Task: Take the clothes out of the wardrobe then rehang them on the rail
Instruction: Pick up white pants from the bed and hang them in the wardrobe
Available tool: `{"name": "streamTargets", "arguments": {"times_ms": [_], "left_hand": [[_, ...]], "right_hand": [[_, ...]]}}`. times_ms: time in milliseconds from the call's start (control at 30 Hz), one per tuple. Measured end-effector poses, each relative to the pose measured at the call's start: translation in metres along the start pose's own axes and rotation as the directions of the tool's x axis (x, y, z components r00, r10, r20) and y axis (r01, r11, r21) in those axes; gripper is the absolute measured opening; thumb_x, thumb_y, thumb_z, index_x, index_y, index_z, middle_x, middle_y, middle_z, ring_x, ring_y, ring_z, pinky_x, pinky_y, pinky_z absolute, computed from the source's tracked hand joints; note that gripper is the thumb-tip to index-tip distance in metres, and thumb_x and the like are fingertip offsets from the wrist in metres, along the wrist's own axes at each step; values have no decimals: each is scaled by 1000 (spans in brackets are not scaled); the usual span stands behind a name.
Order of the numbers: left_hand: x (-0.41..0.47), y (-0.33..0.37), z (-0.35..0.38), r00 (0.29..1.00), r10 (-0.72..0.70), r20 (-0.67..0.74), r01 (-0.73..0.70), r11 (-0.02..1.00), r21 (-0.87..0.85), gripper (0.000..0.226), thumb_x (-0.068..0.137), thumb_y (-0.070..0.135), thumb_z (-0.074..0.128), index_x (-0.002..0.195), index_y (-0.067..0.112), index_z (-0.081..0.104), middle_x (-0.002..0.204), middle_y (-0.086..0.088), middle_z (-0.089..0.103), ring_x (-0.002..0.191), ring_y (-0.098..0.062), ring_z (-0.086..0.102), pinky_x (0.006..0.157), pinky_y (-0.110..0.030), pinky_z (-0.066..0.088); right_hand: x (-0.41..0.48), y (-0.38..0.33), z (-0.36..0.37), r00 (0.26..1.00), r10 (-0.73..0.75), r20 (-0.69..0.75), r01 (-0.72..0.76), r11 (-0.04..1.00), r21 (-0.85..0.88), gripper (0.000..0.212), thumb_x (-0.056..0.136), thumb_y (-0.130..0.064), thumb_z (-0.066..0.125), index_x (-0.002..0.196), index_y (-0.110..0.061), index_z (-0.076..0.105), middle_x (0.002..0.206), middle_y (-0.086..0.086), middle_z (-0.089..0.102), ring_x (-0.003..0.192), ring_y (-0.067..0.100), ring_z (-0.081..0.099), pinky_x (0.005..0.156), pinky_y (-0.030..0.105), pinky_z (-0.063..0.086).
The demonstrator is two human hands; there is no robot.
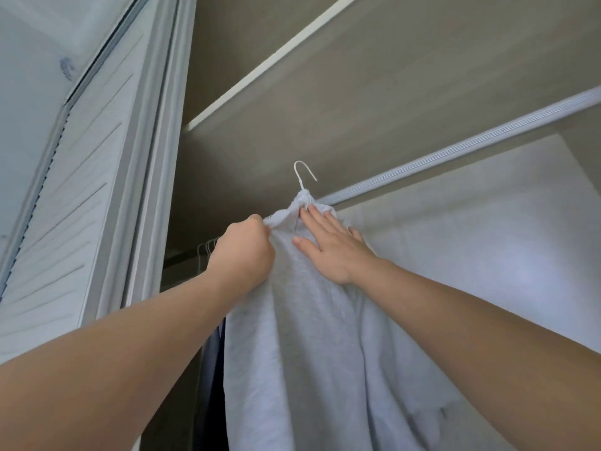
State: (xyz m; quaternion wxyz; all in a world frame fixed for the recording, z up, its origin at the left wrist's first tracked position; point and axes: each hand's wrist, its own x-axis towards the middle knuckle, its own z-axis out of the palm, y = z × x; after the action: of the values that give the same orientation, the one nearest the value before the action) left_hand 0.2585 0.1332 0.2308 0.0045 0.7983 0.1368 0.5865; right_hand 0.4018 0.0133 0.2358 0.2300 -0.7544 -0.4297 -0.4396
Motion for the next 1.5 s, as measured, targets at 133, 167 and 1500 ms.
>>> {"name": "streamTargets", "arguments": {"times_ms": [133, 167, 1500], "left_hand": [[15, 2, 20, 1000, -3, 20, 3, 999, 39, 23, 97, 16, 41, 75, 18, 36, 76, -2, 46, 66, -24, 47, 52, -32, 30], [17, 2, 25, 1000, -5, 26, 4, 999, 54, 23, 97, 17, 42, 74, 19, 35, 75, -1, 45, 69, -27, 49, 56, -33, 33], [-48, -64, -29, 968, 176, 181, -252, 667, 701, 56, 102, 37, 38, 154, 18, 31, 164, -6, 22, 153, -28, 0, 121, -47, -6]], "right_hand": [[24, 10, 12, 999, 22, -37, -20, 998, 56, 68, 96, -67, 18, 154, -42, -7, 160, -24, -14, 150, 7, -5, 117, 54, 7], [29, 11, 15, 999, 18, -31, -16, 998, 61, 67, 96, -67, 18, 154, -42, -6, 161, -23, -13, 150, 8, -4, 117, 54, 7], [6, -52, 76, 987, -40, 156, -16, 939, 344, 55, 103, -41, 19, 156, -36, 7, 163, -18, -7, 151, 10, -5, 120, 49, 5]]}}
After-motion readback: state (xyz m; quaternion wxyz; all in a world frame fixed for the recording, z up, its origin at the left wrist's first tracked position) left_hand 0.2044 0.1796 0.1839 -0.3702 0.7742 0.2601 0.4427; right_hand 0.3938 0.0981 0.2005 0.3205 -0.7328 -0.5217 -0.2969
